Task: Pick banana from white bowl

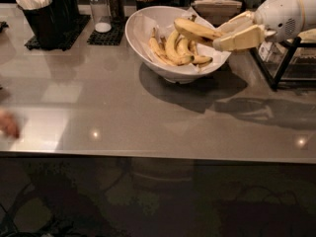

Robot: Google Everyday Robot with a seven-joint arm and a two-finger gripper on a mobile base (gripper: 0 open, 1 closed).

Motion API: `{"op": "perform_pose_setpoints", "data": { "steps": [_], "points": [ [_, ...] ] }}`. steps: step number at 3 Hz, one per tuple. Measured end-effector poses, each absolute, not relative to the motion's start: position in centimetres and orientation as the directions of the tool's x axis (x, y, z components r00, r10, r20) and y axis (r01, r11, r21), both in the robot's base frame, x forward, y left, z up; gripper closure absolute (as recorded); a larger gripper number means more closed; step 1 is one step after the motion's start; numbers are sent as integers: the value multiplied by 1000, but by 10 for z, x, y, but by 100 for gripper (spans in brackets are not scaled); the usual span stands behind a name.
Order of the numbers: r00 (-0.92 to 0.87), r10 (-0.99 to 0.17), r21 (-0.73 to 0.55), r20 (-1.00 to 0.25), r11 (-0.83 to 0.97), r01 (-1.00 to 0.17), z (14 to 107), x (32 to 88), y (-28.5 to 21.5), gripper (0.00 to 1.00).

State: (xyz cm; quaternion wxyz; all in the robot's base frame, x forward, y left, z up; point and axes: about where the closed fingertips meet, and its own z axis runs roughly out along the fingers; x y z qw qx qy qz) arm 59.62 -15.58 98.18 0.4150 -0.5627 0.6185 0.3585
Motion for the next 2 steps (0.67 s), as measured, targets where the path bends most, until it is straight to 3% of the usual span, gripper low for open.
{"op": "perform_pose_setpoints", "data": {
  "steps": [1,2],
  "points": [
    [-22,-399,-23,-917,110,-994,982,596,-156,100],
    [-22,-399,-23,-917,110,-994,982,596,-156,81]
  ]
}}
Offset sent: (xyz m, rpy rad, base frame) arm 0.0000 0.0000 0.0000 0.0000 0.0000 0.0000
